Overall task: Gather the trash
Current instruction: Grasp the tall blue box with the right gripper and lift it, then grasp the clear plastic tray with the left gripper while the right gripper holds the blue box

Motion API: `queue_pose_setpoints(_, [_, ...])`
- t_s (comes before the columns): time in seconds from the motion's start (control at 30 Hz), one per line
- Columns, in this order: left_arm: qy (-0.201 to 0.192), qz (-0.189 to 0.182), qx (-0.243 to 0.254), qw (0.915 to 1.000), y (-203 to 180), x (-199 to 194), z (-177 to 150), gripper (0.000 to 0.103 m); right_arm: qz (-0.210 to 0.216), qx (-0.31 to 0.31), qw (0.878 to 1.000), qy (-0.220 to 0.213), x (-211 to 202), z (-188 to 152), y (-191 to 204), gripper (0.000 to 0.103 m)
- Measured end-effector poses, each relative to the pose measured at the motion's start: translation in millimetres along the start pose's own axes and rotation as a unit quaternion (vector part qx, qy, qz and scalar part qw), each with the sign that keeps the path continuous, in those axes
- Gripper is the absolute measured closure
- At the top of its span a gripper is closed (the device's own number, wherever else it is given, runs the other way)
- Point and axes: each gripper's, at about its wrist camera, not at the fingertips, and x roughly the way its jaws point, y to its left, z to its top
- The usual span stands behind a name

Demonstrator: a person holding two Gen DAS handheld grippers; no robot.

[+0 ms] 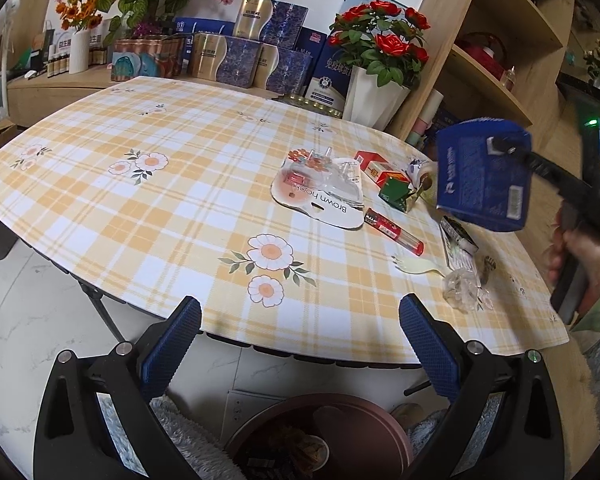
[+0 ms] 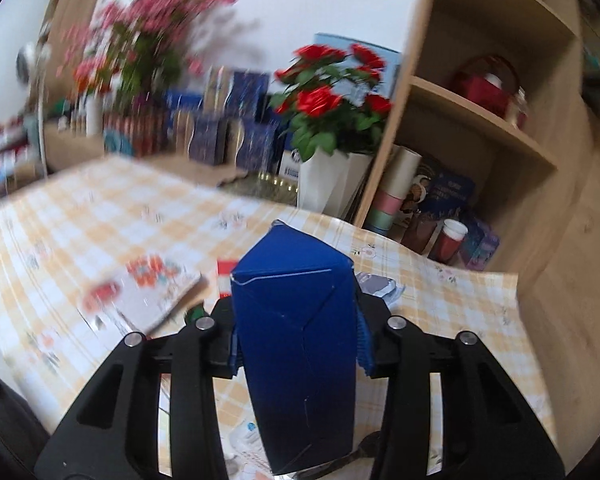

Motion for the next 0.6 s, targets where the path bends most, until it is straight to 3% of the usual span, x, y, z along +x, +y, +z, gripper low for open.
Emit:
queue_pose_setpoints(0.33, [-0.002, -0.003, 0.004, 1.0000, -3, 5, 5, 0.006, 0.030, 0.127, 0.991, -0.037, -47, -4, -50, 0.060])
queue_pose_setpoints(0.5, [0.003, -0.015, 0.064, 0.9978, -21, 26, 36, 0.006, 0.025, 0.145, 0.988, -0.050, -61, -13, -62, 0.060])
queue_pose_setpoints(0.6, [0.014, -0.034, 0.072, 0.9967, -32, 50, 67, 0.006, 0.021, 0.145, 0.988, -0.050, -64, -18, -65, 0.060])
